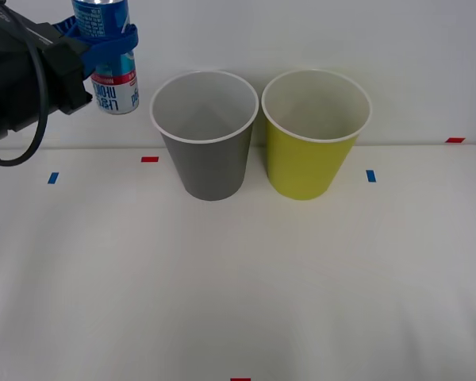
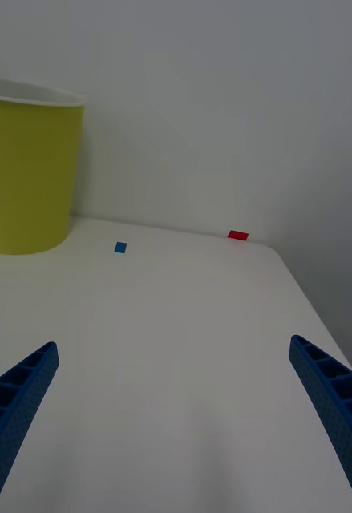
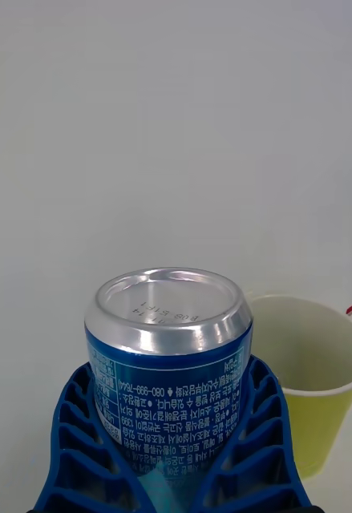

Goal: Put cans in the gray bin and PET bottles in the light green bin.

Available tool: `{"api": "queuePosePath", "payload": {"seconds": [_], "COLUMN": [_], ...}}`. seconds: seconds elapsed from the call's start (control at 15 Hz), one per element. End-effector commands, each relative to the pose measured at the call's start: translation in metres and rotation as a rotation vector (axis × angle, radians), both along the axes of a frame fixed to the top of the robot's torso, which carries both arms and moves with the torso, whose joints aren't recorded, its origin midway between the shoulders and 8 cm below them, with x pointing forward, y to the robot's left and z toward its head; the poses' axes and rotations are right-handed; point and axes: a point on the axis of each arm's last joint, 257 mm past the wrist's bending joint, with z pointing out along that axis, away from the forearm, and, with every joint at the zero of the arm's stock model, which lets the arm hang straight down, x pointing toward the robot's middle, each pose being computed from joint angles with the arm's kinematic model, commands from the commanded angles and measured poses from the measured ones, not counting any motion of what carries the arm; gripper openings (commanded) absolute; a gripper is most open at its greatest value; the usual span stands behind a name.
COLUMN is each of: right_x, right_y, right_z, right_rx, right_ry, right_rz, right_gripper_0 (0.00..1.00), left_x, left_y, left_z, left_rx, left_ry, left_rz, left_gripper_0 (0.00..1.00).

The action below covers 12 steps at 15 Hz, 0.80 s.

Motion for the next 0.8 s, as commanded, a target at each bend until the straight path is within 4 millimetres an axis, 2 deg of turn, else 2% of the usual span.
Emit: {"api": "queuePosePath", "payload": {"seconds": [0.07, 0.27, 0.47, 0.67, 0.8], "right_x": [0.000, 0.000, 0.000, 0.000, 0.000], "right_y": [0.000, 0.000, 0.000, 0.000, 0.000], "right_z": [0.000, 0.000, 0.000, 0.000, 0.000], "right_rx": [0.000, 0.000, 0.000, 0.000, 0.000], "right_ry": [0.000, 0.000, 0.000, 0.000, 0.000], "right_rz": [0.000, 0.000, 0.000, 0.000, 0.000], "right_gripper_0": [1.00, 1.00, 1.00, 1.00, 1.00], "left_x": [0.029, 0.064, 0.095, 0.117, 0.119], "left_y": [-0.008, -0.019, -0.043, -0.068, -0.087], "left_z": [0.011, 0.019, 0.016, 0.015, 0.014], "left_rx": [-0.034, -0.023, -0.036, -0.061, -0.070], "left_ry": [0.014, 0.021, 0.047, 0.039, 0.034], "left_rz": [-0.020, 0.000, -0.021, -0.037, -0.059], "left_gripper_0": [0.00, 0.00, 0.00, 0.00, 0.00]}}
